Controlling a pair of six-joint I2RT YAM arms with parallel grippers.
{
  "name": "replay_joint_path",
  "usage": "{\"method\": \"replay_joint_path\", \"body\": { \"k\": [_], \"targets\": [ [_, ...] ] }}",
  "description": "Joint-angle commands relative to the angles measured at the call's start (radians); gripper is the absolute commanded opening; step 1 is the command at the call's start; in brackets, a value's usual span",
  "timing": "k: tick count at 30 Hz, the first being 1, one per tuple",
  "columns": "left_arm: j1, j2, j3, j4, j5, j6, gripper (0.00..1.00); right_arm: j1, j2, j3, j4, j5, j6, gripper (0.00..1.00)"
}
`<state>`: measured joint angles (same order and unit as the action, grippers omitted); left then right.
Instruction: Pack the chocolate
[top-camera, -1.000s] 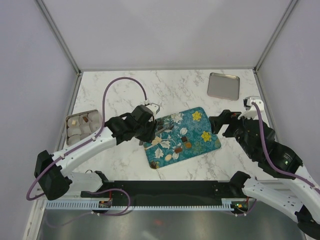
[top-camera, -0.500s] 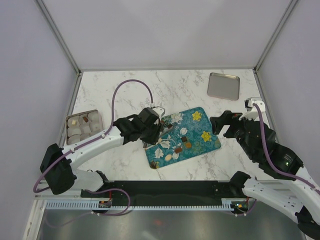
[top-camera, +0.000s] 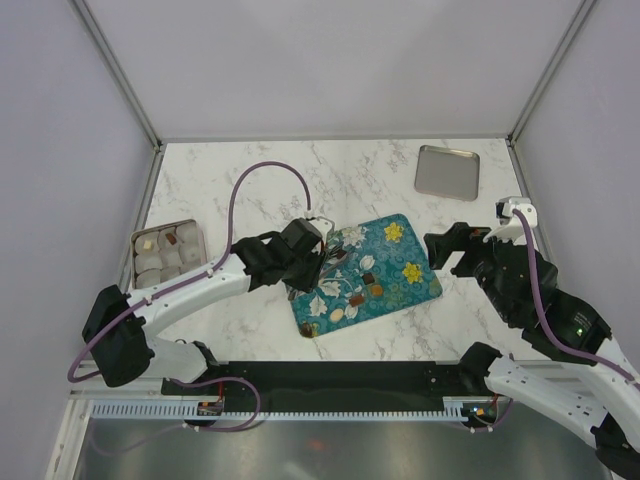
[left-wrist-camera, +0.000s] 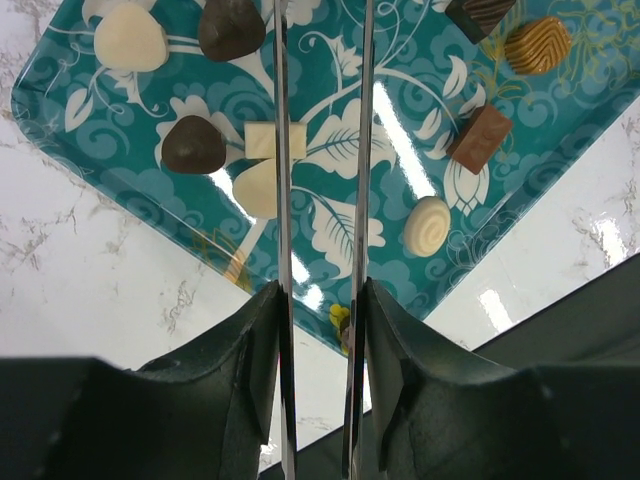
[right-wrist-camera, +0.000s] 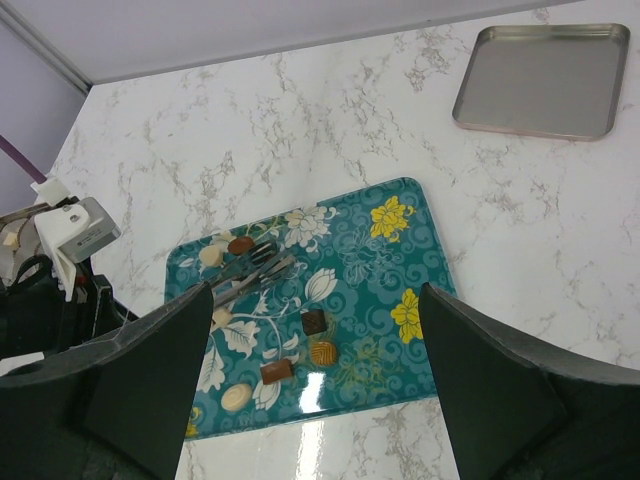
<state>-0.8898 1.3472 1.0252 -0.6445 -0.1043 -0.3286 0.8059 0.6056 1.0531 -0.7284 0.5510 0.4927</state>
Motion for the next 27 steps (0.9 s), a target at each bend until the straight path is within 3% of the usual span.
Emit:
{"method": "replay_joint_path", "body": {
  "k": [1, 9, 19, 27],
  "targets": [
    [-0.009, 0.006, 0.019, -0.007, -0.031, 0.000, 0.43, 0.003, -0.010, 0.002, -0.003, 0.023, -0.013, 0.92],
    [-0.014, 0.006, 0.030, -0.027, -0.029, -0.007, 0.43, 0.003, -0.007, 0.002, -0.006, 0.023, -0.008, 0.92],
    [-0.014, -0.005, 0.101, -0.092, -0.098, -0.047, 0.34, 0.003, -0.013, 0.005, -0.006, 0.021, -0.003, 0.92],
    [0.026, -0.003, 0.260, -0.271, -0.235, -0.070, 0.33, 0.003, -0.036, -0.002, -0.009, 0.017, -0.003, 0.92]
  ]
}}
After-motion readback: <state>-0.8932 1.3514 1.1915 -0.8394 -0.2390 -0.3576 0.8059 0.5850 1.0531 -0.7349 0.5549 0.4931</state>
